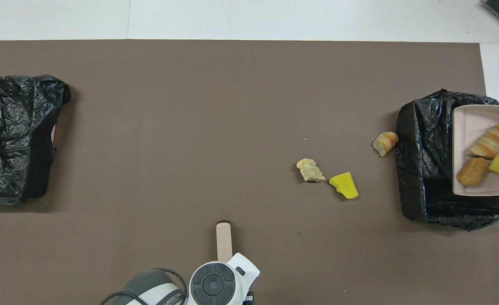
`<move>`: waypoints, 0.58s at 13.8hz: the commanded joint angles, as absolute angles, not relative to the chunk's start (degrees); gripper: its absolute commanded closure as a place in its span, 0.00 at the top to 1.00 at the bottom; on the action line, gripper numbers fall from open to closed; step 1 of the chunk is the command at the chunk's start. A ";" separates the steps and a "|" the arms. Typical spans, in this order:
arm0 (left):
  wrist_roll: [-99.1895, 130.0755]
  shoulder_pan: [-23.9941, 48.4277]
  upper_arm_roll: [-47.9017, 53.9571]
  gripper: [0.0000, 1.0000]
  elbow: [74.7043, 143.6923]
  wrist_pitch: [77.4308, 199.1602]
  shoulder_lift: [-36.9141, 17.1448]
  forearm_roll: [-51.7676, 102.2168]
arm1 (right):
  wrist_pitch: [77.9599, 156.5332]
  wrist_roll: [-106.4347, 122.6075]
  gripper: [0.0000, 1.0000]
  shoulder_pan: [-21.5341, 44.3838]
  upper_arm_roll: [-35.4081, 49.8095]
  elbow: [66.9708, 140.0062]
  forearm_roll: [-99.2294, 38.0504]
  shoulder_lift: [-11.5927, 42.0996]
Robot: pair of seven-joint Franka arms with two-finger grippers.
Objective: Sweep and dump trash in bin
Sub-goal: 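Tilt the dustpan with the right gripper to dump trash into the bin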
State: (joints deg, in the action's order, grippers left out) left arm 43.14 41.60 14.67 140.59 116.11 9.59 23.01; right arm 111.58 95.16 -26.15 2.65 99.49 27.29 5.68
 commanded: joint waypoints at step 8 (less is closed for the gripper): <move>44.03 42.37 13.71 0.87 140.54 116.90 9.23 24.17 | 113.03 84.02 0.00 -20.48 2.99 107.23 50.61 -0.09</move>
